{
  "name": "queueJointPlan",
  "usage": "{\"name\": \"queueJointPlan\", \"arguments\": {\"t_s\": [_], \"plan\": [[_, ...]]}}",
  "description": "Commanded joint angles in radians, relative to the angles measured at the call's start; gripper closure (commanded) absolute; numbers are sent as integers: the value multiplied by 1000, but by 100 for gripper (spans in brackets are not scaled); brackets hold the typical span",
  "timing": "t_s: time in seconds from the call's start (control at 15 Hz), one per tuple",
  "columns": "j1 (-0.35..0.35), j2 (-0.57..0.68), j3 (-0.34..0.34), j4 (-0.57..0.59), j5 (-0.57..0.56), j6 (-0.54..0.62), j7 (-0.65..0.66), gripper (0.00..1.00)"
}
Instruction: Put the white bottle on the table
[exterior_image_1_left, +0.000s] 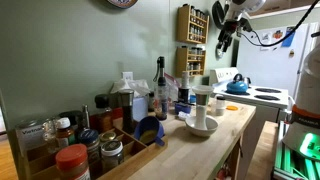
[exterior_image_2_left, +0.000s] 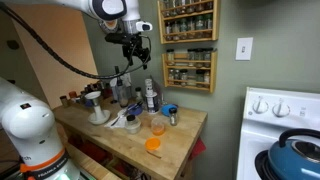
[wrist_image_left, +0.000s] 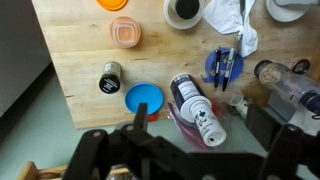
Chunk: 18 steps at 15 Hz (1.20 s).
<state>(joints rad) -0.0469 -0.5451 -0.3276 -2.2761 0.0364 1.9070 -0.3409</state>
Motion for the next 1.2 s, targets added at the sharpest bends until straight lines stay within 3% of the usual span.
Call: {"name": "queueJointPlan", "arguments": {"t_s": [0.0,1.0,1.13], "plan": [[-26,6,20,2,14,-2,-12,0],[-26,6,20,2,14,-2,-12,0],[-9,-21,72,-28,-22,20,-26,0]]}}
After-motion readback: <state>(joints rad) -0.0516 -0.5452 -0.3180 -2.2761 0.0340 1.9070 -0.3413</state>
